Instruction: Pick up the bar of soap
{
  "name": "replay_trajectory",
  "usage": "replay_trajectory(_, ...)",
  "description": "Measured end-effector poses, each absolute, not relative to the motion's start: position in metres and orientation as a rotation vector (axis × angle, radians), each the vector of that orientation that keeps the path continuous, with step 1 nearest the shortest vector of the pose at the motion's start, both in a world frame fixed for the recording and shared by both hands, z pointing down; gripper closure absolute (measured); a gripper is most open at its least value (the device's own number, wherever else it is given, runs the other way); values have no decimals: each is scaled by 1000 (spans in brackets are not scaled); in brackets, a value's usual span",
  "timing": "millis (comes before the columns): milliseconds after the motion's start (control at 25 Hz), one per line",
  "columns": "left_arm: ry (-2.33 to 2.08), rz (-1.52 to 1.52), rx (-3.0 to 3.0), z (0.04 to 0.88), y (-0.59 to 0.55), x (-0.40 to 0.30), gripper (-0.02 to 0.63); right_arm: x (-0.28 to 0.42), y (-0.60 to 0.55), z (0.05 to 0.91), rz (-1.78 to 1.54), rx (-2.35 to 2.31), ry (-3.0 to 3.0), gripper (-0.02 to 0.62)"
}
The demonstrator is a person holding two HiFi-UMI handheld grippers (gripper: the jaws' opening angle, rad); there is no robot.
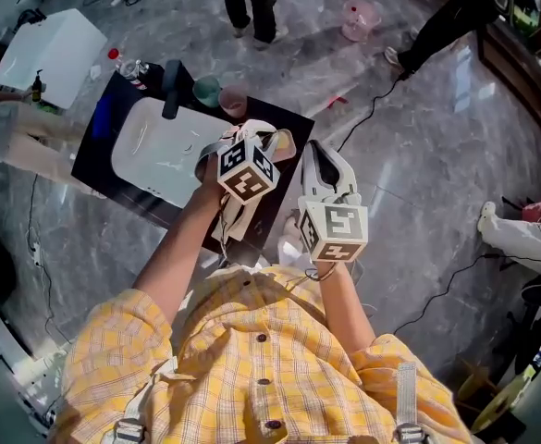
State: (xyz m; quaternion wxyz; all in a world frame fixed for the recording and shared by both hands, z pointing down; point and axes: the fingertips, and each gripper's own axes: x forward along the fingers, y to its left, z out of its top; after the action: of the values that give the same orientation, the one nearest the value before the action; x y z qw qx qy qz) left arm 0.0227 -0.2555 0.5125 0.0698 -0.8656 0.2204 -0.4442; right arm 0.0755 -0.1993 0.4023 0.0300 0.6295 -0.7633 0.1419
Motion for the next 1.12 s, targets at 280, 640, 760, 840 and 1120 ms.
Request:
replay_trajectory(280, 337, -1657, -2464, 575, -258, 28, 587, 93, -214, 415, 514, 1959, -2323, 577)
replay_trajectory(640, 42, -1880, -2429, 633, -252, 26, 434, 101, -226, 440, 559, 1892, -2323, 577)
replay_trajectory(760, 8, -1918, -2466, 648, -258, 26, 385, 103, -233, 445, 583, 1877, -2334, 576)
replay_trajectory(840, -21, -1949, -2486, 659, -260, 27, 363, 105, -238, 448, 591, 1868, -2332, 576)
replay_trajectory(1120, -86, -2074, -2477, 686, -265, 18, 360, 100, -250, 456, 561, 1828, -2346, 575)
